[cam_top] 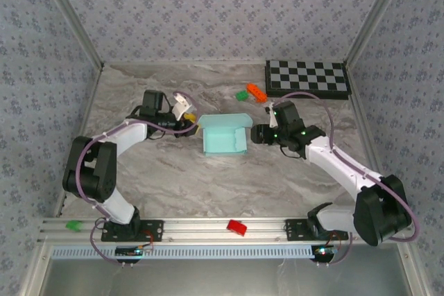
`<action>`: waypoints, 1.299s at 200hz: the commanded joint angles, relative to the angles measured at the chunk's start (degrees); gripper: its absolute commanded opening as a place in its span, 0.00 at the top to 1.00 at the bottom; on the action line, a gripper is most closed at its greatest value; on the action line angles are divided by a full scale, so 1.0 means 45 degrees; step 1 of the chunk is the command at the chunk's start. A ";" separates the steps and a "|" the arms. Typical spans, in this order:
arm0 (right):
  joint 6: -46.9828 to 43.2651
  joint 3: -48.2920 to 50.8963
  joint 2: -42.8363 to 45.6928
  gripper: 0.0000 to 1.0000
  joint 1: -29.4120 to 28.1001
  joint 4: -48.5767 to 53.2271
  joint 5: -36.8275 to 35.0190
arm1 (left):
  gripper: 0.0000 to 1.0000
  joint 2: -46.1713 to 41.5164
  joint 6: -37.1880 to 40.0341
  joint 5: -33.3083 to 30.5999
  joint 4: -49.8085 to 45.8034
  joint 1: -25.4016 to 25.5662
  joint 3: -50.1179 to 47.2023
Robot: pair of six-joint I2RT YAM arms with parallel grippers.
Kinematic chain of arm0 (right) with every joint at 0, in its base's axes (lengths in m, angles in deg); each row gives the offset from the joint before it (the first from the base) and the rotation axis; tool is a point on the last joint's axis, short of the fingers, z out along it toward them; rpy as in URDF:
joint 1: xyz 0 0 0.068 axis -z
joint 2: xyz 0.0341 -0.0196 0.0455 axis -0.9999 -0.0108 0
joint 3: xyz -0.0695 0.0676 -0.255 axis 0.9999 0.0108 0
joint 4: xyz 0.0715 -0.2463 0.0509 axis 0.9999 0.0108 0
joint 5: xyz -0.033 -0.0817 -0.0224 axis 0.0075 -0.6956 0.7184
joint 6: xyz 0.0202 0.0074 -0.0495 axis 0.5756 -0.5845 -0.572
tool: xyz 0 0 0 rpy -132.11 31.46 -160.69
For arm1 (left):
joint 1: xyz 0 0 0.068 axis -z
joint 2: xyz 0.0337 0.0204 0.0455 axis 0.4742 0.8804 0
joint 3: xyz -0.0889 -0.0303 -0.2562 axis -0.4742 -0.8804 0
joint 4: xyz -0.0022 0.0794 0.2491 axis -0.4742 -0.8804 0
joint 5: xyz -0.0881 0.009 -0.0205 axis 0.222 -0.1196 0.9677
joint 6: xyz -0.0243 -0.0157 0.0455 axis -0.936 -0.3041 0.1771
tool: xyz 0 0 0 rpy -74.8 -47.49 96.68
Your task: Fold the paper box
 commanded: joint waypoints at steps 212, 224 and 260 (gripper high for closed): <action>0.0717 -0.0860 -0.2619 0.39 0.0268 -0.1276 -0.0397 | 1.00 -0.0979 -0.0295 -0.0597 0.1014 0.0723 -0.0431; 0.0693 -0.0903 -0.2835 0.39 0.0247 -0.1425 -0.0218 | 1.00 -0.1002 -0.0299 -0.0622 0.0891 0.0713 -0.0398; 0.0823 -0.0324 -0.3046 0.39 0.0145 -0.2407 -0.0048 | 1.00 -0.1040 -0.0681 -0.1201 0.0450 0.0748 -0.0232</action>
